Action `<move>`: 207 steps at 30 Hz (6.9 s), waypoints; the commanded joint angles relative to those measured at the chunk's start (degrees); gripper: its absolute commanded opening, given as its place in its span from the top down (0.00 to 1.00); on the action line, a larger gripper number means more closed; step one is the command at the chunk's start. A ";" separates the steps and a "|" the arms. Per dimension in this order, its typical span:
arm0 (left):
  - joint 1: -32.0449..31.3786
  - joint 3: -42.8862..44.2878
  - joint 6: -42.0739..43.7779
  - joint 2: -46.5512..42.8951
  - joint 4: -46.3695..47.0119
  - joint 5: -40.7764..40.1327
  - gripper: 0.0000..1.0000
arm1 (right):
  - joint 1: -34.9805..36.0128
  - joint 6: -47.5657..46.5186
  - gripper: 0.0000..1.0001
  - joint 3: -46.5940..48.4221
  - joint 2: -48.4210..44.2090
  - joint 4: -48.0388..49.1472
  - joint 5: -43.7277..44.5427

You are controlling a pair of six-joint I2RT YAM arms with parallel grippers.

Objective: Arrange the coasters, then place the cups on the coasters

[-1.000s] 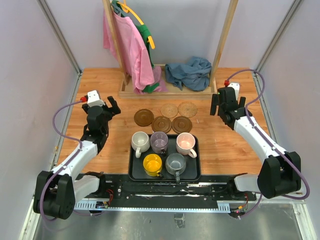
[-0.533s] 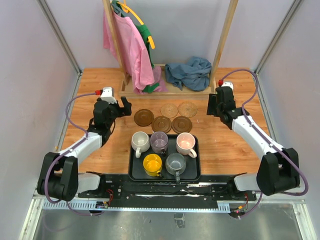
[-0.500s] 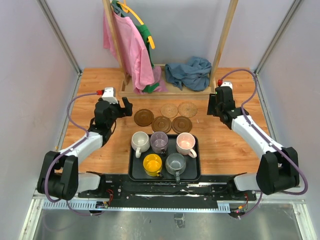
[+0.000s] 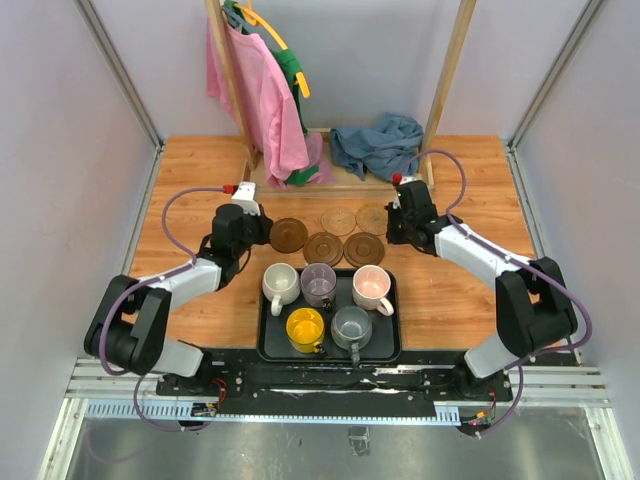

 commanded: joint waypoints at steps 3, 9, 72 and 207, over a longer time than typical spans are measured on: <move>-0.10 3.53 -0.05 5.42 0.16 3.74 0.99 | 2.48 2.98 0.99 1.75 4.28 5.23 -9.17; -0.26 4.43 -1.12 9.71 2.36 7.94 0.99 | 3.32 3.99 0.99 3.30 8.63 7.17 -13.06; 10.59 30.33 -8.67 30.59 -17.40 0.96 0.99 | -18.07 5.07 0.99 23.15 25.24 -12.84 8.05; -0.67 19.78 -7.67 19.55 -10.96 13.38 0.99 | 8.13 -8.68 0.91 42.96 40.75 -11.70 2.19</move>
